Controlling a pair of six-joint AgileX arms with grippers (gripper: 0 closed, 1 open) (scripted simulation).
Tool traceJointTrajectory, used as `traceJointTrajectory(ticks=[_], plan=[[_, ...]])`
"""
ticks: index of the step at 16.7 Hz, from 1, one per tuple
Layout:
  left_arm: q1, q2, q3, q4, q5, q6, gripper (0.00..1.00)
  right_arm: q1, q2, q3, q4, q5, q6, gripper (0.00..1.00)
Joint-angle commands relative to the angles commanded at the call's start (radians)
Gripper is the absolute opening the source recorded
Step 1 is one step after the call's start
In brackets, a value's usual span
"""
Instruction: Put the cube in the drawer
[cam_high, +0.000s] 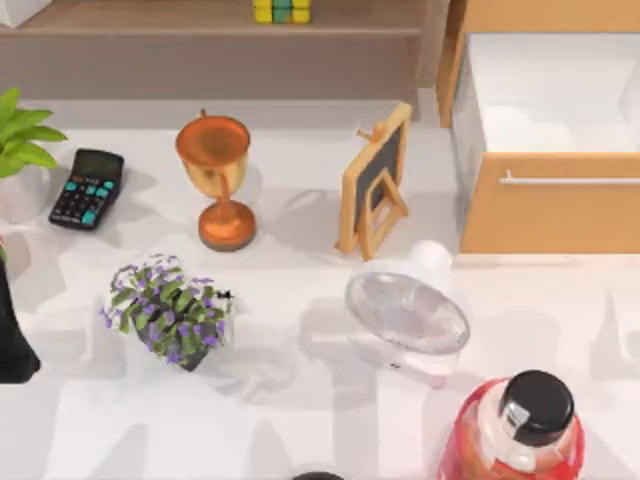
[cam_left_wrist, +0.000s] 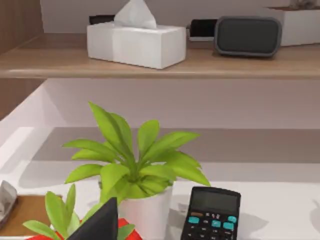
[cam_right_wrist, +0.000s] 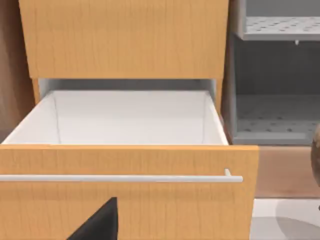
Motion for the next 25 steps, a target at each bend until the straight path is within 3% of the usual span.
traceJointTrajectory(ticks=[5,10,18,25], plan=[[0.000,0.000,0.000,0.000,0.000,0.000,1.00,0.042,0.059,0.057,0.051,0.018,0.001,1.00],[0.000,0.000,0.000,0.000,0.000,0.000,1.00,0.202,0.360,0.308,0.236,0.105,-0.003,1.00],[0.000,0.000,0.000,0.000,0.000,0.000,1.00,0.515,1.230,0.898,0.545,0.364,-0.012,1.00],[0.000,0.000,0.000,0.000,0.000,0.000,1.00,0.714,2.021,1.410,0.693,0.642,-0.005,1.00]])
